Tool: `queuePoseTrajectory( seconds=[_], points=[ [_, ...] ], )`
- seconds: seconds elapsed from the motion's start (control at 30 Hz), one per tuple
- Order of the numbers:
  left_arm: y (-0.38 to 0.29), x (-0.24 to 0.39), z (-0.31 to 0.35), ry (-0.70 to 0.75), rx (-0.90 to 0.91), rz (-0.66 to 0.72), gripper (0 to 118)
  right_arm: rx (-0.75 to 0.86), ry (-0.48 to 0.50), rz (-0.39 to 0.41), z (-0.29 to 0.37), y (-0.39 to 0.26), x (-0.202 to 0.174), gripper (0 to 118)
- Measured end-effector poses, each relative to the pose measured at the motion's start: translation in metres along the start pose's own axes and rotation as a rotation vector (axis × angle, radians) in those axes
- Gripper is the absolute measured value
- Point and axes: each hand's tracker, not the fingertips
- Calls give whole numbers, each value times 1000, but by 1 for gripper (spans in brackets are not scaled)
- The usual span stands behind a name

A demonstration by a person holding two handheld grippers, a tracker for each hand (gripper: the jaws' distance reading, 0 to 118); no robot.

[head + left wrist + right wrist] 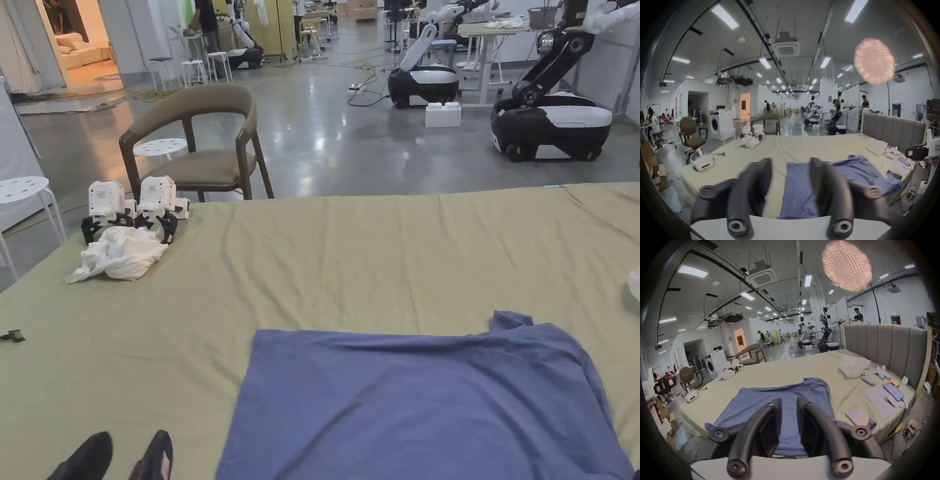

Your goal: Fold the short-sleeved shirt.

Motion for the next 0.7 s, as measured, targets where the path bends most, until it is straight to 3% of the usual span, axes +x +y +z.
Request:
queuePoseTrajectory(
  seconds=[0.07, 0.17, 0.4, 0.6, 0.63, 0.7],
  points=[
    [8, 1, 9, -48, 35, 44, 9, 3, -1, 25, 3, 2, -6, 6],
    [18, 5, 20, -102, 29, 71, 0, 6, 7, 44, 10, 4, -12, 0],
    [15, 16, 20, -130, -28, -47, 0, 46, 17, 76, 17, 7, -19, 0],
    [-4, 1, 4, -114, -117, 0, 0, 23, 23, 63, 14, 2, -18, 0],
    [-9, -5, -1, -105, -145, 26, 3, 17, 22, 58, 13, 0, -17, 0],
    [-25, -20, -17, -89, -238, 102, 40, -8, 23, 48, 11, -6, -14, 0]
  ],
)
